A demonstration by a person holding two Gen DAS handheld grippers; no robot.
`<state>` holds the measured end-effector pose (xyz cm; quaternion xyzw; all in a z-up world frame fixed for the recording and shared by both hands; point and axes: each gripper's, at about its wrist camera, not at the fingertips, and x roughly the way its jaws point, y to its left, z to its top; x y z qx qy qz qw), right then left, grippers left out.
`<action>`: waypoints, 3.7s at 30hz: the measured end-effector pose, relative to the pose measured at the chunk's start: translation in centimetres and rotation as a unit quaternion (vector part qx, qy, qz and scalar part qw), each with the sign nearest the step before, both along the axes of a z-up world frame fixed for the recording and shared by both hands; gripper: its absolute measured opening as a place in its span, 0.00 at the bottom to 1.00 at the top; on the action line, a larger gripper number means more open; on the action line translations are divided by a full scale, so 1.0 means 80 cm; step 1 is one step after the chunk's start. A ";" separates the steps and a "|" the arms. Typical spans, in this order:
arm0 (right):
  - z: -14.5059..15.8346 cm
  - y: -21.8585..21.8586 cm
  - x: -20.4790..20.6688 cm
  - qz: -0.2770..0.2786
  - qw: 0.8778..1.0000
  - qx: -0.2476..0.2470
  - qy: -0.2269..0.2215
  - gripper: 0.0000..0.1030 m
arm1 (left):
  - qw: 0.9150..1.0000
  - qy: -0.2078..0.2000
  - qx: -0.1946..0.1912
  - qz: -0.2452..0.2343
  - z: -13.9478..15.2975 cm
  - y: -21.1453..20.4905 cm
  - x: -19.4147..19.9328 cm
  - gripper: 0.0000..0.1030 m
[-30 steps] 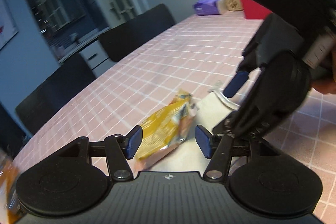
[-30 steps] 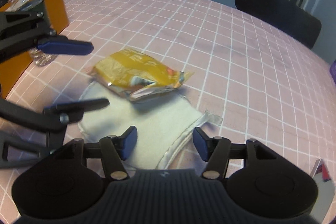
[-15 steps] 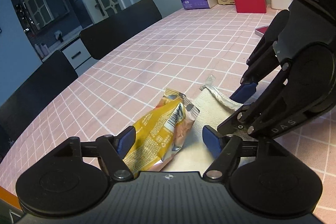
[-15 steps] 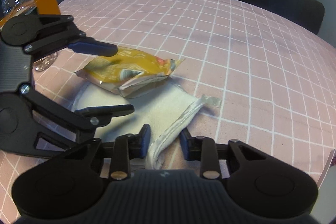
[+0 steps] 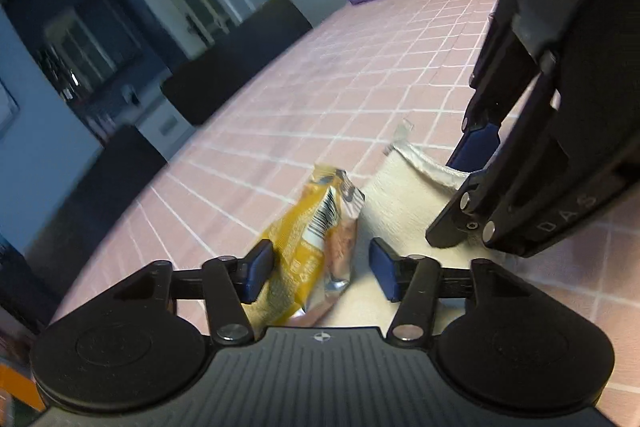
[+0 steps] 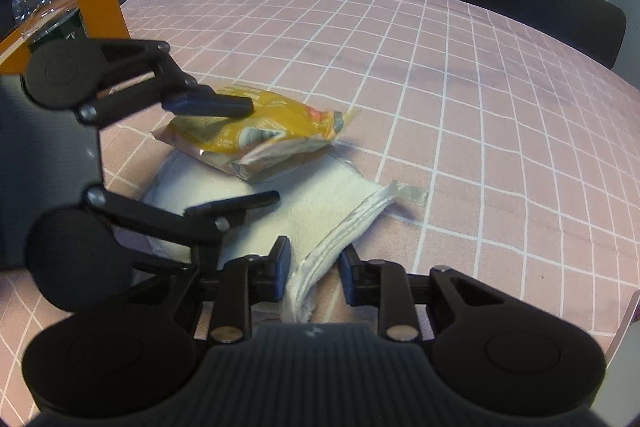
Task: Organize soft objects
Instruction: 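Grasp the yellow snack packet with the left tool while the right tool grasps the white pad, then lift and carry the packet with the left tool while the right tool carries the pad over the box, then open the left tool dropping the packet while the right tool drops the pad in the box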
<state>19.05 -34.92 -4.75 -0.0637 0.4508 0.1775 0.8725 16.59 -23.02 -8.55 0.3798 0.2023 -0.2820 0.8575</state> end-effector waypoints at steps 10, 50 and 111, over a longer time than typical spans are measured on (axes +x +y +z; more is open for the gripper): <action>0.002 0.021 -0.010 0.014 0.999 -0.035 -0.017 0.12 | 0.999 -0.008 -0.032 0.035 0.011 0.007 -0.002 0.26; 0.158 0.087 -0.116 0.092 0.976 -0.046 -0.194 0.07 | 0.964 0.042 -0.219 0.144 0.218 0.187 -0.155 0.22; 0.098 0.454 -0.019 0.295 0.940 -0.128 -0.114 0.10 | 0.911 0.133 -0.215 0.326 0.145 0.418 -0.036 0.24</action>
